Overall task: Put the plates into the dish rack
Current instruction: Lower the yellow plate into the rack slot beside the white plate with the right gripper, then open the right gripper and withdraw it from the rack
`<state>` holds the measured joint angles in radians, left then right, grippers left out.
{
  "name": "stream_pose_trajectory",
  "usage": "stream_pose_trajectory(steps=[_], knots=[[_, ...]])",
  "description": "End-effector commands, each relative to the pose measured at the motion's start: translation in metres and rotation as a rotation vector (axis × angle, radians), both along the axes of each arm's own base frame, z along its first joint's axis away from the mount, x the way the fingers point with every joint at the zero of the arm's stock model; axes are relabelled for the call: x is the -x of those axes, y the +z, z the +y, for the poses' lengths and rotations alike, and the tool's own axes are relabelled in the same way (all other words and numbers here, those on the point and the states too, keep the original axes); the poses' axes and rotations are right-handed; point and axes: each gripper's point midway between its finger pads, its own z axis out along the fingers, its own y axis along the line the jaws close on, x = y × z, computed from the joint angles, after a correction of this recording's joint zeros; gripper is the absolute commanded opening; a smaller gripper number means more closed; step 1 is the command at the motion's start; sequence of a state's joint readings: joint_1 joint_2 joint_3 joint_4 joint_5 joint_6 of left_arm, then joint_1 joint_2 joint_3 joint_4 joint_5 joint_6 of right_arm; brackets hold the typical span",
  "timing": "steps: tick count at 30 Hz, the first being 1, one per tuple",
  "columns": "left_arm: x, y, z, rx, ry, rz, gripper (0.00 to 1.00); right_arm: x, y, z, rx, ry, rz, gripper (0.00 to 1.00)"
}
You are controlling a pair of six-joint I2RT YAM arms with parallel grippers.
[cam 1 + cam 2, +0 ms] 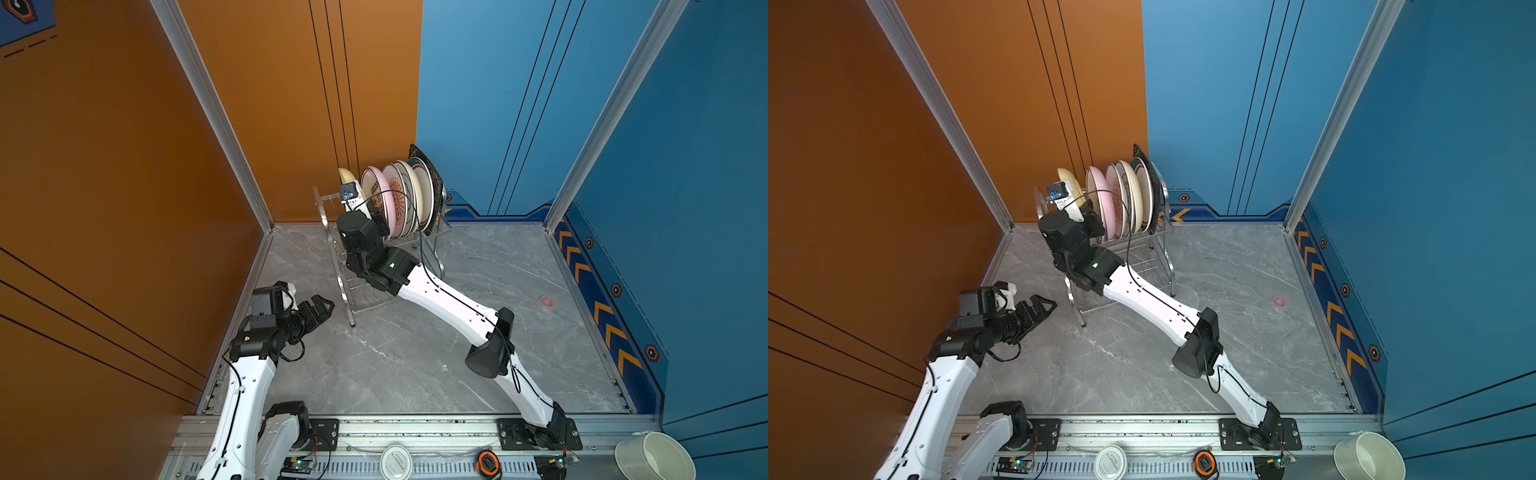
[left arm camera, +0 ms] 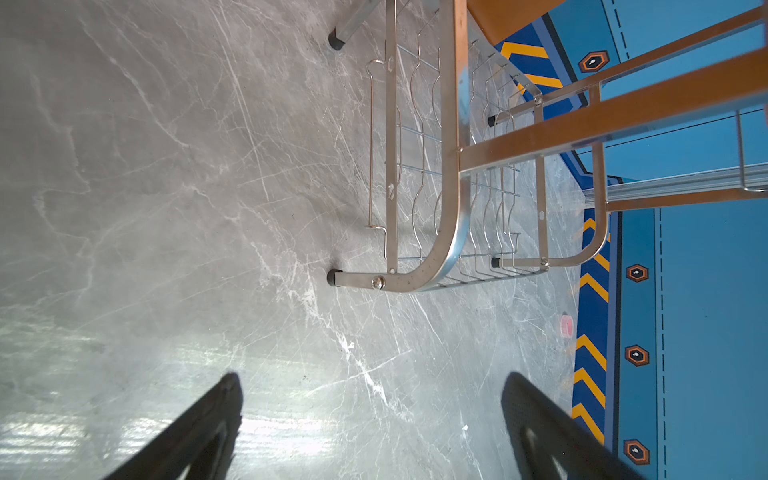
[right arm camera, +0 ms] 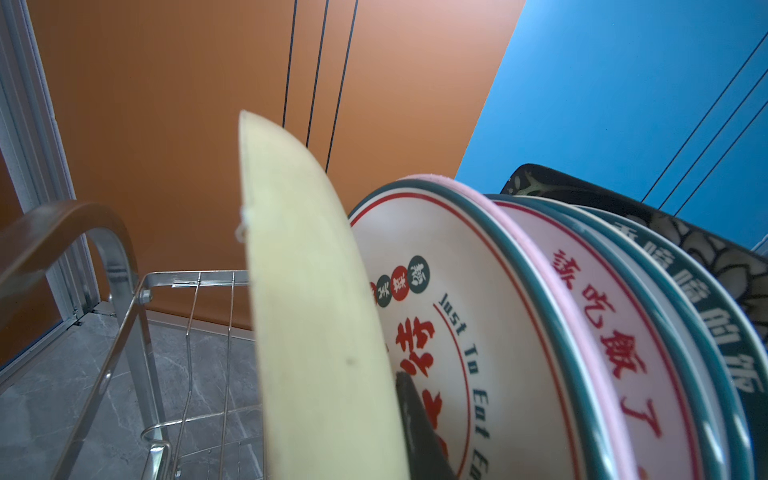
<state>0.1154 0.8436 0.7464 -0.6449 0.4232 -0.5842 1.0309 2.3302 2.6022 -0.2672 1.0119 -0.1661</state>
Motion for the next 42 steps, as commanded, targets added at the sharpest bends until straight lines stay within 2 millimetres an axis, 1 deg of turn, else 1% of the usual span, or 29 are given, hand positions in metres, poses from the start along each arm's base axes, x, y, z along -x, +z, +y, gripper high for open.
stream_pose_trajectory(steps=[1, 3, 4, 6, 8, 12, 15, 25, 31, 33, 37, 38, 39, 42], knots=[[0.000, 0.008, -0.005, 0.013, -0.019, -0.027, 0.98, -0.001, 0.005, -0.012, -0.041, -0.025, 0.008, 0.00], [0.000, 0.009, -0.005, 0.013, -0.020, -0.030, 0.98, 0.000, 0.004, -0.012, -0.041, -0.018, 0.020, 0.00], [0.000, 0.009, -0.005, 0.014, -0.019, -0.028, 0.98, 0.000, 0.004, -0.012, -0.042, -0.014, 0.023, 0.02], [0.000, 0.009, -0.005, 0.012, -0.018, -0.030, 0.98, 0.002, 0.006, -0.013, -0.043, -0.007, 0.026, 0.13], [0.000, 0.010, -0.005, 0.012, -0.020, -0.033, 0.98, 0.003, 0.008, -0.014, -0.040, -0.006, 0.027, 0.22], [-0.001, 0.012, -0.005, 0.012, -0.018, -0.037, 0.98, 0.007, 0.013, -0.015, -0.034, 0.001, 0.026, 0.35], [0.000, 0.013, -0.005, 0.012, -0.018, -0.042, 0.98, 0.011, 0.017, -0.015, -0.033, 0.008, 0.025, 0.42], [0.001, 0.017, -0.005, 0.012, -0.013, -0.055, 0.98, 0.030, 0.035, -0.017, -0.031, 0.040, 0.015, 0.56], [0.002, 0.019, -0.006, 0.014, -0.012, -0.062, 0.98, 0.045, 0.050, -0.018, -0.040, 0.073, 0.005, 0.62], [0.003, 0.020, -0.005, 0.010, -0.010, -0.064, 0.98, 0.052, 0.054, -0.018, -0.041, 0.092, 0.005, 0.63], [0.004, 0.020, -0.004, 0.004, -0.006, -0.068, 0.98, 0.069, 0.065, -0.021, -0.052, 0.129, 0.010, 0.69], [0.004, 0.021, -0.003, -0.001, -0.004, -0.070, 0.98, 0.072, 0.062, -0.019, -0.046, 0.139, 0.022, 0.71], [0.004, 0.021, -0.003, -0.005, -0.003, -0.073, 0.98, 0.079, 0.073, -0.028, -0.069, 0.147, 0.018, 0.72], [0.004, 0.021, 0.000, -0.026, -0.001, -0.077, 0.98, 0.094, 0.079, -0.038, -0.093, 0.181, 0.044, 0.77]])
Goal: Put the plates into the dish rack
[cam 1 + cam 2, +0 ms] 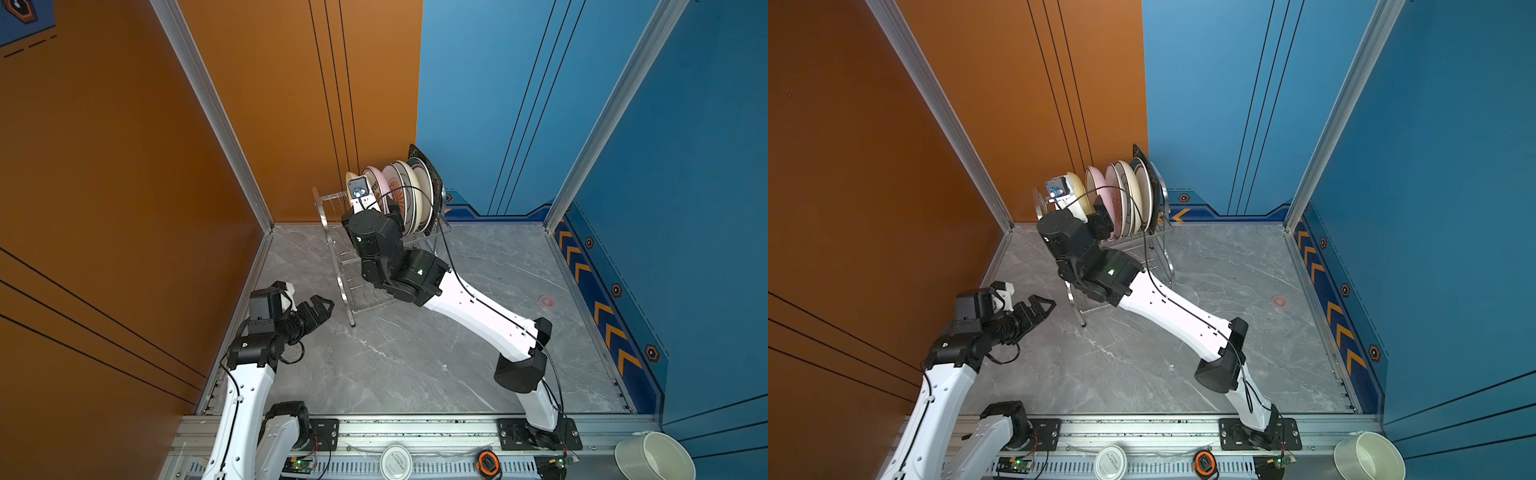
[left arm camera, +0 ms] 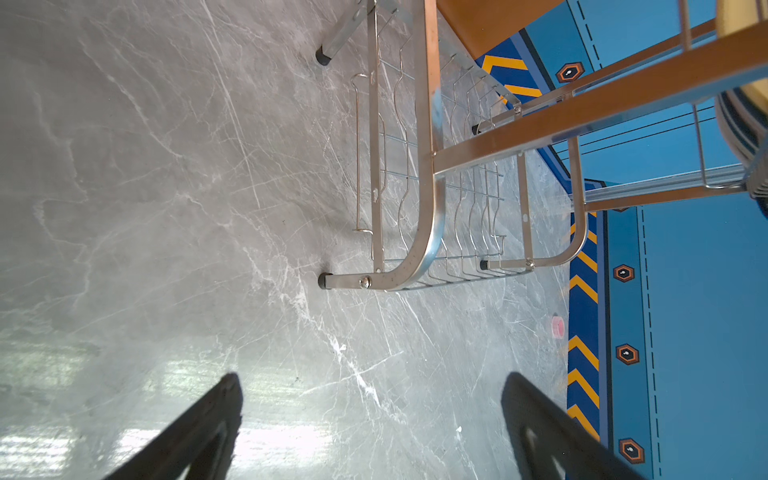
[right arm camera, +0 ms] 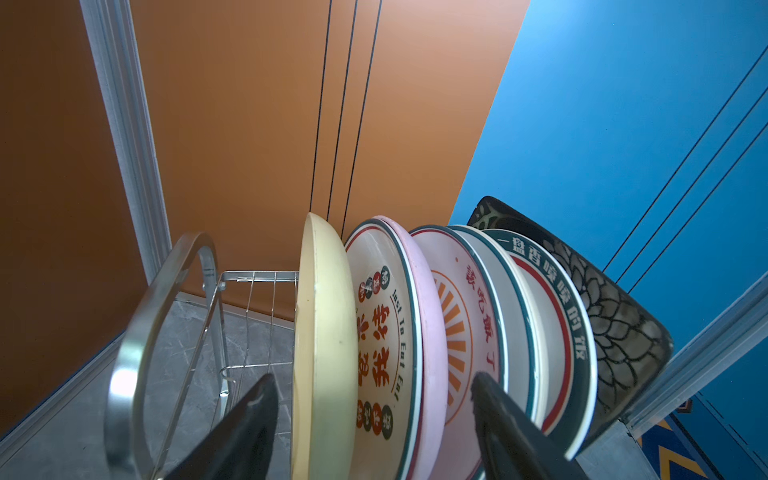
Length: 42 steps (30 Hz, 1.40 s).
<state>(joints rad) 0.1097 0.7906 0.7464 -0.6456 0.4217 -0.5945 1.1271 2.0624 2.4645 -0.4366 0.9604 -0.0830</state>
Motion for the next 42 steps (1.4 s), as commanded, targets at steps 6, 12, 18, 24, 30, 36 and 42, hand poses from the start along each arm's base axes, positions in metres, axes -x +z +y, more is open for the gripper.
stream_pose_trajectory(steps=[6, 12, 18, 24, 30, 36, 42], knots=[[-0.005, 0.011, 0.007, -0.094, -0.016, -0.045, 0.98, 0.039, 0.010, -0.047, -0.083, 0.094, 0.106, 0.87], [-0.014, 0.014, 0.021, -0.223, -0.028, -0.064, 0.98, 0.050, -0.027, -0.106, -0.135, 0.102, 0.225, 0.94], [-0.025, 0.020, 0.039, -0.370, -0.022, -0.119, 0.98, 0.042, -0.095, -0.180, -0.149, 0.017, 0.354, 1.00], [-0.044, 0.019, 0.053, -0.463, 0.019, -0.229, 0.98, 0.027, -0.148, -0.263, -0.176, -0.092, 0.397, 1.00], [-0.063, 0.009, 0.062, -0.532, 0.025, -0.297, 0.98, 0.011, -0.200, -0.335, -0.159, -0.211, 0.406, 1.00], [-0.083, 0.002, 0.073, -0.618, 0.033, -0.367, 0.98, -0.007, -0.267, -0.385, -0.172, -0.253, 0.385, 1.00], [-0.095, -0.009, 0.081, -0.681, 0.059, -0.438, 0.98, -0.020, -0.314, -0.417, -0.229, -0.297, 0.373, 1.00]])
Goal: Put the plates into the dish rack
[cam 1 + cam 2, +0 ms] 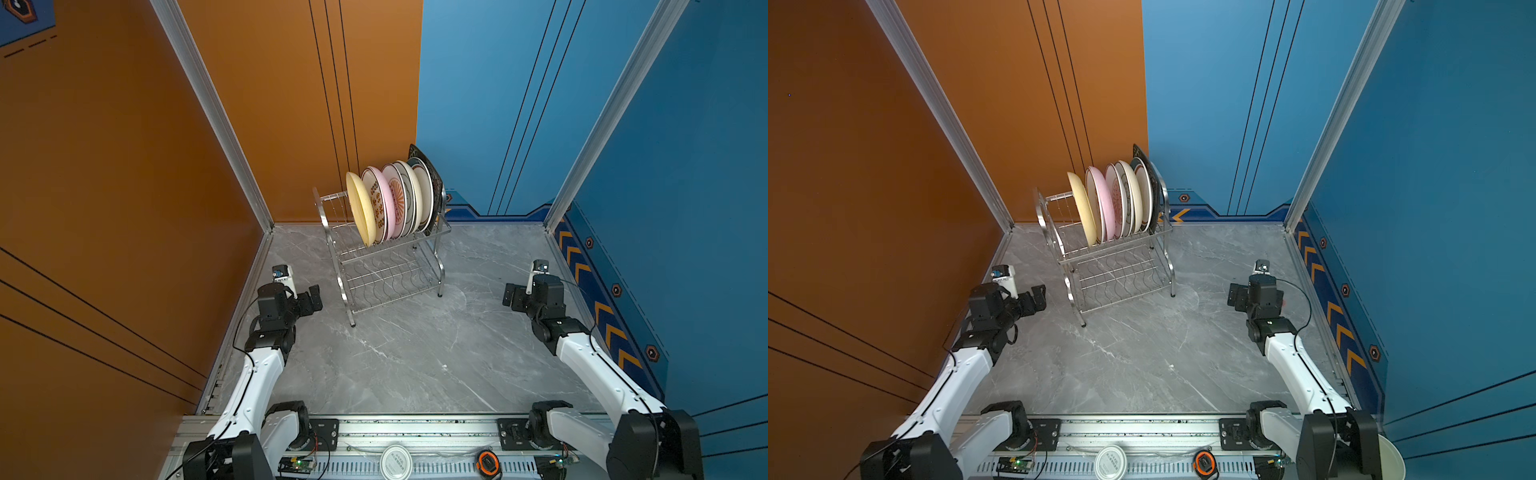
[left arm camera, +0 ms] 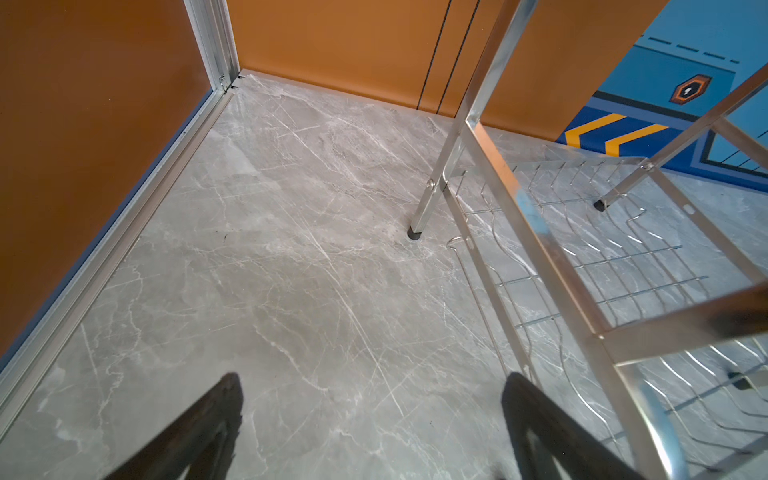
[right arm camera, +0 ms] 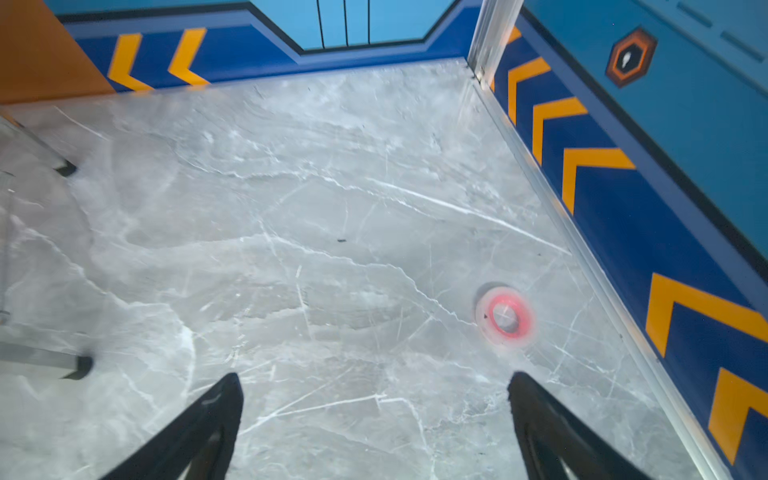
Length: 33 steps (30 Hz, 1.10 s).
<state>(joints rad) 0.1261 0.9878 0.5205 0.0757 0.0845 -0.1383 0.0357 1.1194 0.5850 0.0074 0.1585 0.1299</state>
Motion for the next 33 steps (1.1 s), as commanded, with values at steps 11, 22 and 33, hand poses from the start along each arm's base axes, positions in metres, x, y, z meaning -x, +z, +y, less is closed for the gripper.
stream_pose_trajectory(steps=[11, 22, 33], knots=[[-0.021, -0.004, 0.011, -0.138, -0.002, -0.179, 0.98, -0.040, -0.007, -0.001, -0.043, 0.082, -0.240, 1.00], [-0.038, -0.033, -0.008, -0.135, -0.030, -0.205, 0.98, -0.042, -0.022, 0.005, -0.053, 0.113, -0.286, 1.00], [-0.043, -0.064, -0.008, -0.174, 0.010, -0.202, 0.98, -0.041, -0.043, 0.013, 0.019, 0.116, -0.289, 1.00]])
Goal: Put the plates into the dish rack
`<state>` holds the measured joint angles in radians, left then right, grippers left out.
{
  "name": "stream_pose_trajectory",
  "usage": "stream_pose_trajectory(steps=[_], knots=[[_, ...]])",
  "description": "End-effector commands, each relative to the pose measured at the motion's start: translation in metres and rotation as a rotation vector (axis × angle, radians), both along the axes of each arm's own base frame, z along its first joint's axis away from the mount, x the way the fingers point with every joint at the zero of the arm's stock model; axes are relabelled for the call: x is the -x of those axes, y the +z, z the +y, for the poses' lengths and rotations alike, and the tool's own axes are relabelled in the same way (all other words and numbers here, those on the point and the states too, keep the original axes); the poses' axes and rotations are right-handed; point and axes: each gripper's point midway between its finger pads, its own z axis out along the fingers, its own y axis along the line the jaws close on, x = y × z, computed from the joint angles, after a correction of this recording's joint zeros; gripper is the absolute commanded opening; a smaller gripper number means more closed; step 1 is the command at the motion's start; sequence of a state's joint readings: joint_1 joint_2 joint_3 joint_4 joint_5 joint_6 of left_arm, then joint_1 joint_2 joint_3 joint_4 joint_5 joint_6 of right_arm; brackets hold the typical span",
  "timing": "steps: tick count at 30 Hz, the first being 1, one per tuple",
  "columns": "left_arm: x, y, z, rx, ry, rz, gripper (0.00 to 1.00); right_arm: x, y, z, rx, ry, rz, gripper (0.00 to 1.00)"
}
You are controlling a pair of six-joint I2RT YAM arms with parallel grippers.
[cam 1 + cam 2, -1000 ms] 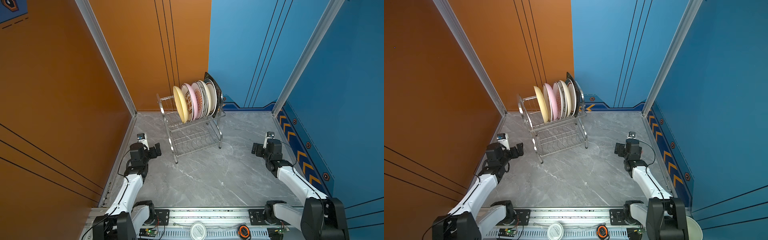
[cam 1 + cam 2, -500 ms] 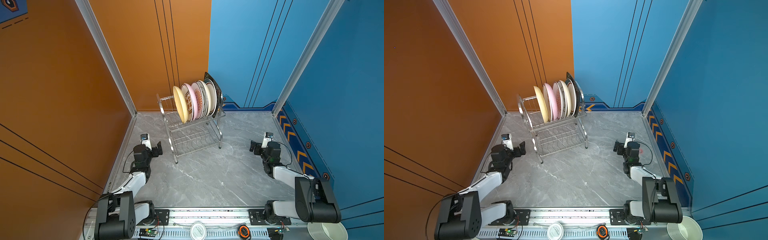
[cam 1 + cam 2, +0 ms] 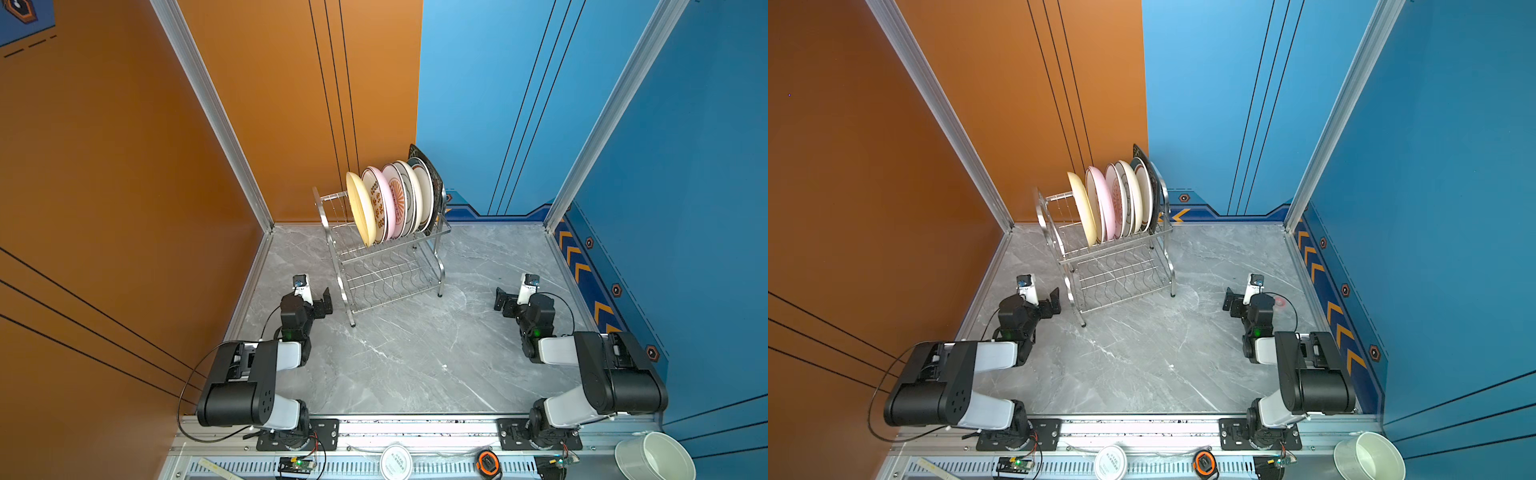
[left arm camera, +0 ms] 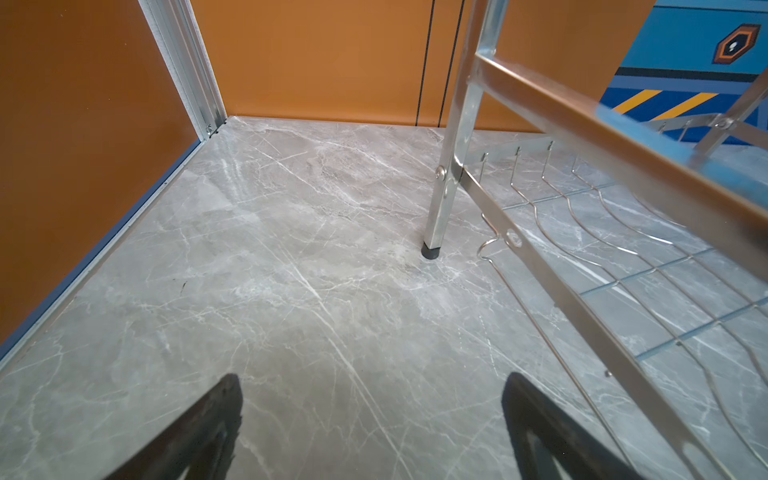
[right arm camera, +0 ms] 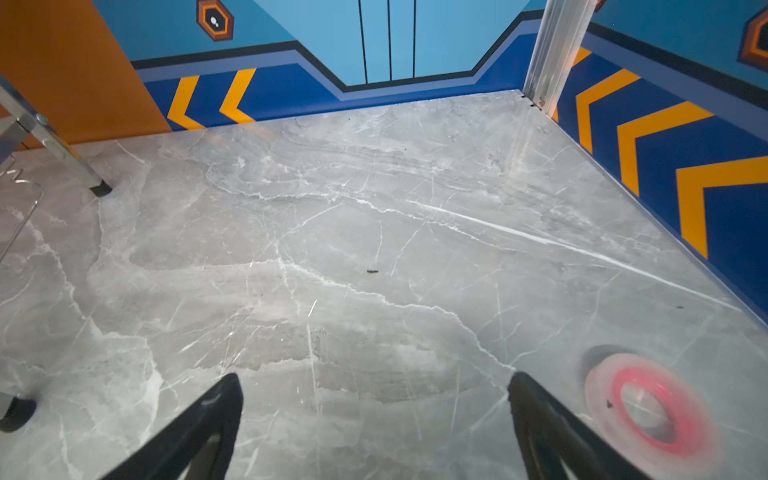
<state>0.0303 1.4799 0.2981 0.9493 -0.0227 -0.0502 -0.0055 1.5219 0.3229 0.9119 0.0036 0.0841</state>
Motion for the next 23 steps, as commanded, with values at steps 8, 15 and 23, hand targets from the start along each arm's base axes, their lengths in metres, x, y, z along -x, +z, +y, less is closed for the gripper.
stream_pose_trajectory(steps=[8, 15, 23], knots=[[-0.0040, 0.0035, 0.0065, -0.060, 0.066, -0.069, 0.98, -0.0028, 0.0164, -0.0065, 0.143, -0.136, -0.073, 1.00], [-0.0051, 0.0024, 0.0053, -0.060, 0.056, -0.063, 0.98, -0.0039, 0.0158, -0.0060, 0.137, -0.129, -0.065, 1.00], [-0.0072, 0.0013, 0.0014, -0.062, 0.034, -0.051, 0.98, -0.0047, 0.0142, -0.0069, 0.132, -0.128, -0.056, 1.00]])
